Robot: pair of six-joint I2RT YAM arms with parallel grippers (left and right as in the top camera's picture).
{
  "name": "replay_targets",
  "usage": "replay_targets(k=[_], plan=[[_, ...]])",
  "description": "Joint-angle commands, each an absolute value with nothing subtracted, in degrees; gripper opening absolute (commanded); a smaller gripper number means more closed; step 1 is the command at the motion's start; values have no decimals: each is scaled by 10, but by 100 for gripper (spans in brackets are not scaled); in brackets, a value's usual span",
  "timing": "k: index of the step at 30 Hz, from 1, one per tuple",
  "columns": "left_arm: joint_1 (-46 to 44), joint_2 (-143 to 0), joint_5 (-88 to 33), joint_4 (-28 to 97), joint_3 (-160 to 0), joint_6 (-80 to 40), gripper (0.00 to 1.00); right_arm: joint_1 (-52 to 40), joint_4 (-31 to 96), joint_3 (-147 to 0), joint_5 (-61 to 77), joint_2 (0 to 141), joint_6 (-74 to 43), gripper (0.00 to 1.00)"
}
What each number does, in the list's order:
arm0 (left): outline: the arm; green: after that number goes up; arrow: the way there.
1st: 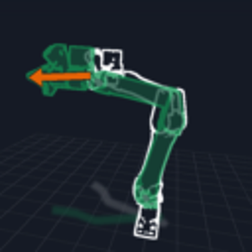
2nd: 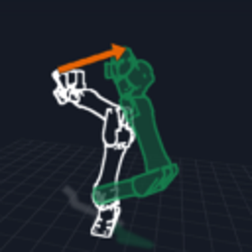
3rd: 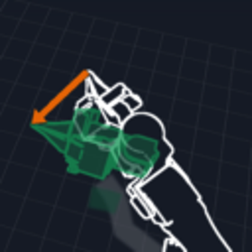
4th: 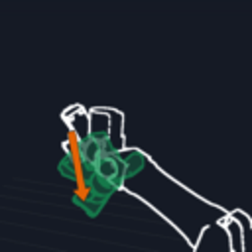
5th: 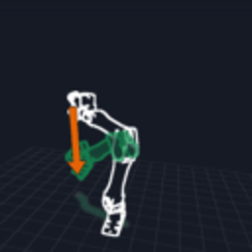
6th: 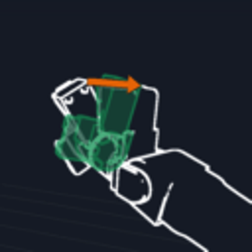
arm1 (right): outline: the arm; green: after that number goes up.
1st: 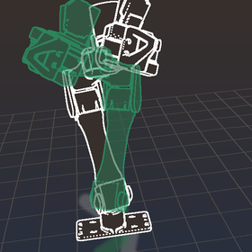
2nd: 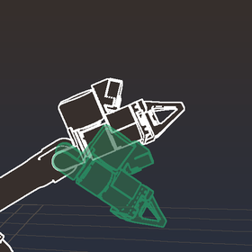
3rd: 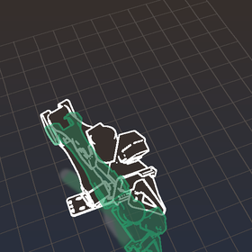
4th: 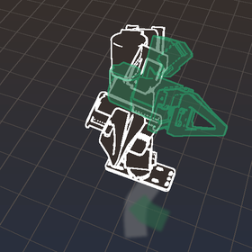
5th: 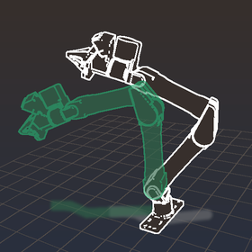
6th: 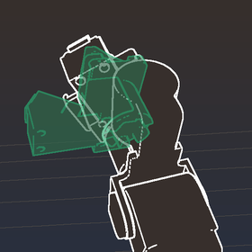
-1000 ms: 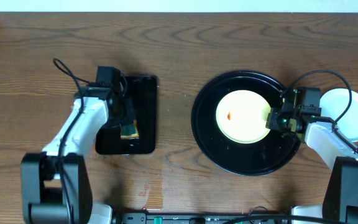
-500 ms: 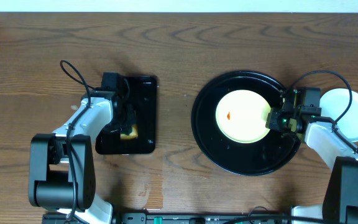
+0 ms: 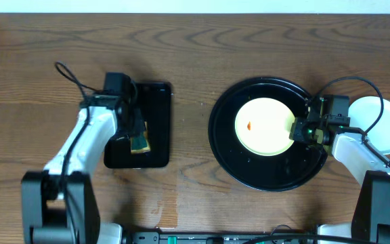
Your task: Clean dirty plates on tray and stack at the side
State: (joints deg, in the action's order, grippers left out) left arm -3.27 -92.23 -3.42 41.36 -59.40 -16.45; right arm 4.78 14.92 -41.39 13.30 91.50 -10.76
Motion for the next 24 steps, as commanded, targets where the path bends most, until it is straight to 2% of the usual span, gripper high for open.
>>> replay_targets(k=[1, 4, 10, 15, 17, 18, 19, 20, 24], plan=[[-33, -911, -20, 415, -604, -161, 13, 45, 147, -409, 136, 921, -118, 1], [-33, -922, -19, 407, -590, -161, 17, 45, 147, -409, 136, 921, -118, 1], [-33, -972, -20, 399, -571, -161, 35, 44, 147, -409, 136, 921, -118, 1], [-33, -1025, -23, 382, -560, -161, 38, 44, 148, -409, 136, 921, -118, 1], [-33, -1043, -23, 376, -560, -161, 33, 44, 148, -409, 136, 921, -118, 1], [-33, -1049, -23, 373, -560, -161, 26, 44, 148, -409, 136, 921, -118, 1], [-33, -1053, -23, 371, -560, -161, 14, 44, 148, -409, 136, 921, -118, 1], [-33, -1053, -23, 370, -560, -161, 8, 44, 148, -409, 136, 921, -118, 1], [-33, -1041, -23, 387, -576, -161, 7, 44, 147, -409, 136, 921, -120, 1]])
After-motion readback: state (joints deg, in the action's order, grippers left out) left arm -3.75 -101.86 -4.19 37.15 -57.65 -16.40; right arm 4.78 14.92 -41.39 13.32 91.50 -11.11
